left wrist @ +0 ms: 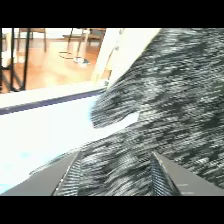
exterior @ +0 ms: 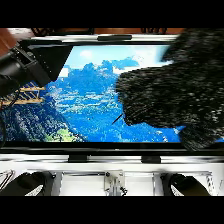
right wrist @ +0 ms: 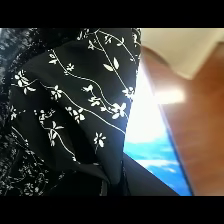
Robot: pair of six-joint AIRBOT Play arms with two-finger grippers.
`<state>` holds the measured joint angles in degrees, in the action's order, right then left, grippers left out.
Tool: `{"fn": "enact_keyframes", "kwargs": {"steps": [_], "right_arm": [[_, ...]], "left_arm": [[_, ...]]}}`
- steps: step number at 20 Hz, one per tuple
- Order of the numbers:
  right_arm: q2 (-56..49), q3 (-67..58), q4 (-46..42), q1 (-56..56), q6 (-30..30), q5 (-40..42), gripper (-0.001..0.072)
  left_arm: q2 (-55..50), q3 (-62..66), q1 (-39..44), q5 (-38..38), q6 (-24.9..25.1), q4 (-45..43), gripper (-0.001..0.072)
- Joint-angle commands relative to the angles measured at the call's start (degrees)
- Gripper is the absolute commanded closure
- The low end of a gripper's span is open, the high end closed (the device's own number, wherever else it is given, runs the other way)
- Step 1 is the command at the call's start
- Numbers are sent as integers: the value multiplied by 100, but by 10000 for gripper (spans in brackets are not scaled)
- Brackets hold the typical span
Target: Fold the shirts.
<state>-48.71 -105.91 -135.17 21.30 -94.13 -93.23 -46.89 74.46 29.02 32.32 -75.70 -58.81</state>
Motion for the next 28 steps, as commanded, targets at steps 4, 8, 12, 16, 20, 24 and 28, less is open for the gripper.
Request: {"fn": "enact_keyframes", "kwargs": {"steps": [4,8,12,16,20,24,28], "right_arm": [[-142,-39,61,-1996,-317,481,647],[-634,-39,1803,-3556,-656,1095,647],[-846,-39,1816,-4636,-1003,1779,647],[-901,-39,1814,-5930,-1001,2330,647],[-1093,-39,2326,-6839,-997,2761,647],[-1213,-39,2258,-7147,-999,3506,648],[-1401,-39,2194,-7392,-1029,3866,648]], "left_arm": [[-146,7,-7,-13,4,-404,204],[-304,7,-7,-11,4,-404,203],[-404,7,-9,101,4,-411,204],[-446,7,-9,131,4,-470,204],[-457,9,-9,129,7,-470,204],[-455,9,-20,131,4,-472,204],[-455,9,-177,142,-208,-470,204]]}}
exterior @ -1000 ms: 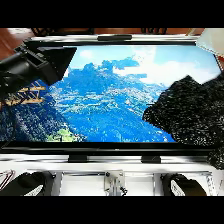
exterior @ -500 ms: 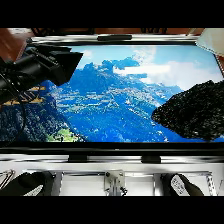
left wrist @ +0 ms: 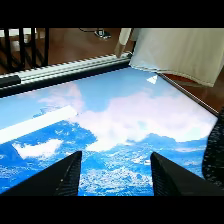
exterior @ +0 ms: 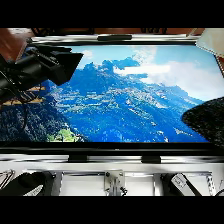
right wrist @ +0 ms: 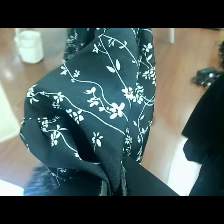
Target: Fold the shirts.
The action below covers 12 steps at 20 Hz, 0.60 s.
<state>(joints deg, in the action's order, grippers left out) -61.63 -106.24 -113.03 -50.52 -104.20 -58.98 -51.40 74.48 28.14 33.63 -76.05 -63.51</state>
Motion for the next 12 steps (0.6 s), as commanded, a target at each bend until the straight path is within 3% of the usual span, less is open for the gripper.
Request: {"fn": "enact_keyframes", "kwargs": {"steps": [1,12], "right_arm": [[-116,-7,-13,-271,-90,595,648],[-387,-7,70,-1182,-807,1093,647]], "left_arm": [[-4,7,-127,28,-221,0,204],[-7,7,-170,767,-378,0,204]]}}
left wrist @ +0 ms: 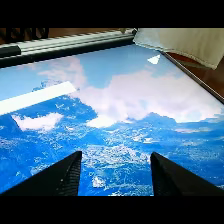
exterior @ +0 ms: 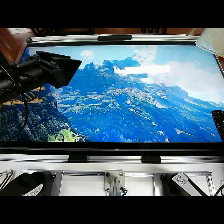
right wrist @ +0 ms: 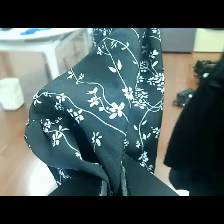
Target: Fold the shirts.
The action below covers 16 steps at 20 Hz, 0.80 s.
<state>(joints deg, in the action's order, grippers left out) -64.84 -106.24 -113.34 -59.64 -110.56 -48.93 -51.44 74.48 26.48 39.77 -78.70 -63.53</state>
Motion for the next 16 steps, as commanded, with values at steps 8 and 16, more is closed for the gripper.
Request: {"fn": "enact_keyframes", "kwargs": {"steps": [8,16], "right_arm": [[-210,-7,752,-1263,-166,155,647],[-221,-7,1569,-2345,-83,-273,647]], "left_arm": [[-4,7,-4,293,-326,0,204],[-7,7,-4,295,-367,0,204]]}}
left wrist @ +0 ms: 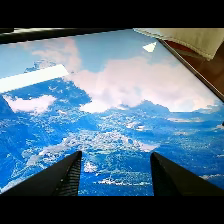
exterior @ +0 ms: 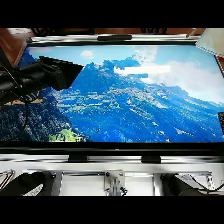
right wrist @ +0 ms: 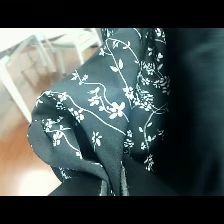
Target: Fold the shirts.
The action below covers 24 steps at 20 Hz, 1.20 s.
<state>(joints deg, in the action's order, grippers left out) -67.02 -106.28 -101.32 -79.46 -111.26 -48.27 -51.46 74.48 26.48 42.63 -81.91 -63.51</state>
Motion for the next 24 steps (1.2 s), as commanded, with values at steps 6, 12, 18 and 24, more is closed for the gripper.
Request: {"fn": "enact_keyframes", "kwargs": {"steps": [6,12,18,24], "right_arm": [[153,-9,654,-750,26,-570,637],[459,-9,1296,-750,994,-1180,208],[1115,-9,1410,-750,1003,-2780,207],[1403,127,2146,-715,1700,-4651,209]], "left_arm": [[-4,7,-4,7,-44,-2,204],[-28,4,-4,4,-44,-2,204],[-278,4,-4,9,-42,0,203],[-511,7,-7,321,-46,-20,204]]}}
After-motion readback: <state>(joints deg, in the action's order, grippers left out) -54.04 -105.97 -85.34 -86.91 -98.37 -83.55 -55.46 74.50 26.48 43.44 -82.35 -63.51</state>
